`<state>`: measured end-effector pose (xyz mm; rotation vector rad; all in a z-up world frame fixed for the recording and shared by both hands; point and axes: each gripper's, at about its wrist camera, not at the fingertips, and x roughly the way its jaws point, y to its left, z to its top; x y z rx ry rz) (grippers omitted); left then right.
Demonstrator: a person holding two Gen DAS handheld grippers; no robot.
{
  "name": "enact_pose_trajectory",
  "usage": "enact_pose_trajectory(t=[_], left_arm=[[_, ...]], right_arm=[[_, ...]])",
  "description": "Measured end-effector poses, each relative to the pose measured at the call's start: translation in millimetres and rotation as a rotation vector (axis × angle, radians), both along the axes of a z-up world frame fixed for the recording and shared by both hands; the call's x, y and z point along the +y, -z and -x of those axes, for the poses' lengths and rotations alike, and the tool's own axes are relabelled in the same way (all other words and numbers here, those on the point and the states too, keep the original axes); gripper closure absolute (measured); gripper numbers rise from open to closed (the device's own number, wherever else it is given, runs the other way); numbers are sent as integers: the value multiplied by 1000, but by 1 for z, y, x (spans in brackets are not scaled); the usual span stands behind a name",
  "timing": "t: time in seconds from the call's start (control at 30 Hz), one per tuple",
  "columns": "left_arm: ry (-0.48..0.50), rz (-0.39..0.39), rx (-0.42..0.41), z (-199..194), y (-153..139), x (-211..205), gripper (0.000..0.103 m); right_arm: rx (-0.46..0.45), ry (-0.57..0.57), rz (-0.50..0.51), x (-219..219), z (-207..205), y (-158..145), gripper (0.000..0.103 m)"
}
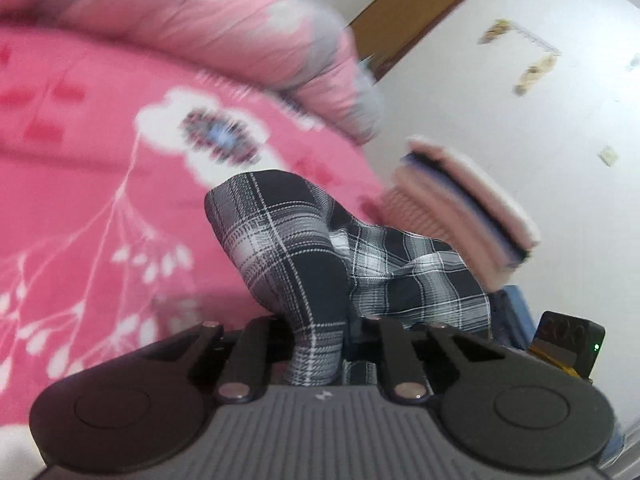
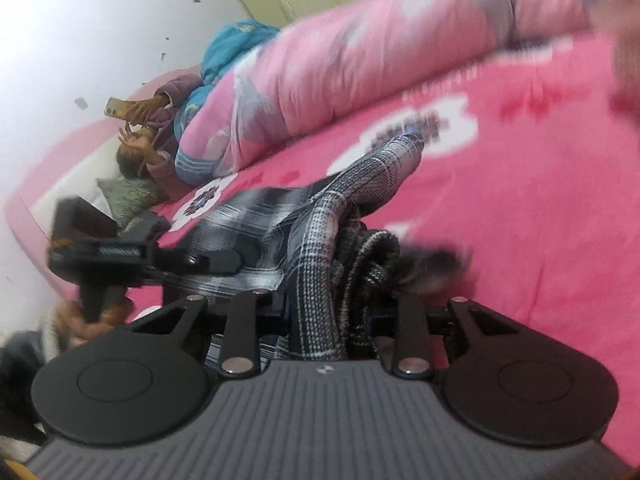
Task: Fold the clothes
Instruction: 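Grasp the folded pants with the left gripper beside the right gripper, then lift the folded plaid pants with both grippers toward the clothes stack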
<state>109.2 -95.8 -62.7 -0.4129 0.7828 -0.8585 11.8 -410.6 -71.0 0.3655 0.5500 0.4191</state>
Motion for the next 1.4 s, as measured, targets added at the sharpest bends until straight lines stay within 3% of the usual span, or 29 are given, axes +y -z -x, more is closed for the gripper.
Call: enact_pose_trajectory(t=[0.27, 0.5, 0.73, 0.97, 1.2, 1.4], left_arm=[[99, 69, -261, 80, -84, -34, 87], [266, 155, -405, 129, -137, -118, 87], [406, 255, -368, 142, -166, -227, 87], [495, 304, -288, 148, -160, -306, 87], [547, 288, -206, 163, -135, -345, 87], [567, 262, -156, 163, -115, -366, 87]], right_arm=[[-302, 170, 216, 4, 98, -67, 76], [-484, 349, 395, -38, 183, -120, 76], [-519, 524, 509, -115, 236, -165, 76], [-479, 608, 574, -182, 256, -186, 76], [-411, 602, 540, -235, 268, -184, 76], [-359, 562, 507, -254, 265, -176, 76]])
